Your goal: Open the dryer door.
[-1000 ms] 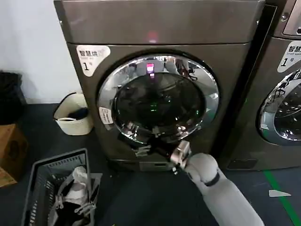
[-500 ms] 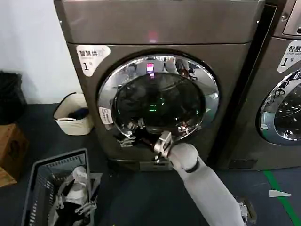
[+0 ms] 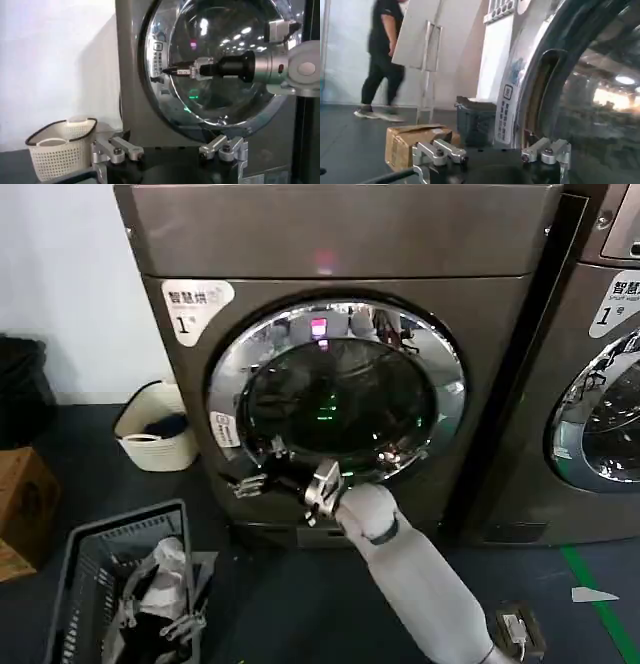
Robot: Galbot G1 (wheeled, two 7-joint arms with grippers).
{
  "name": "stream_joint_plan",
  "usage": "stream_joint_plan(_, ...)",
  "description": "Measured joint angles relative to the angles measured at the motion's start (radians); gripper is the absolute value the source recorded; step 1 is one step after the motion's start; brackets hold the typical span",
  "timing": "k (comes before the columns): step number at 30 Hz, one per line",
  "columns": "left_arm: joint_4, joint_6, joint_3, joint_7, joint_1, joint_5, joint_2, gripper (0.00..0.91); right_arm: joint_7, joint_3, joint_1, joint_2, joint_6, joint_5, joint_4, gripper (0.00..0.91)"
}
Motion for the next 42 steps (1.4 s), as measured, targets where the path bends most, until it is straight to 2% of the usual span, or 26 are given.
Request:
stream_joint_plan(12, 0.000, -0.001, 0.000, 0.000, -0.001, 0.000, -0.001, 0.907, -0.004, -0.007, 0.030, 0.030, 0.002, 0.020, -0.050, 0.907)
stream_joint_plan(20, 0.001, -0.002, -0.001, 0.000, -0.002, 0.000, 0.000, 0.907, -0.034, -0.012, 0.036, 0.042, -0.021, 0.036, -0.064, 0.907)
stream_joint_plan(23, 0.002, -0.002, -0.002, 0.000, -0.004, 0.000, 0.000, 0.907, -0.065, -0.016, 0.035, 0.035, -0.038, 0.043, -0.053, 0.907)
stream_joint_plan(33, 0.002, -0.003, -0.004, -0.005, -0.004, 0.000, -0.001, 0.907, -0.193, -0.008, 0.007, -0.004, -0.040, 0.050, 0.002, 0.907)
stream_joint_plan(42, 0.000, -0.001, -0.005, -0.013, -0.007, 0.000, -0.001, 0.907, -0.287, 0.007, -0.025, -0.055, -0.039, 0.121, 0.066, 0.907)
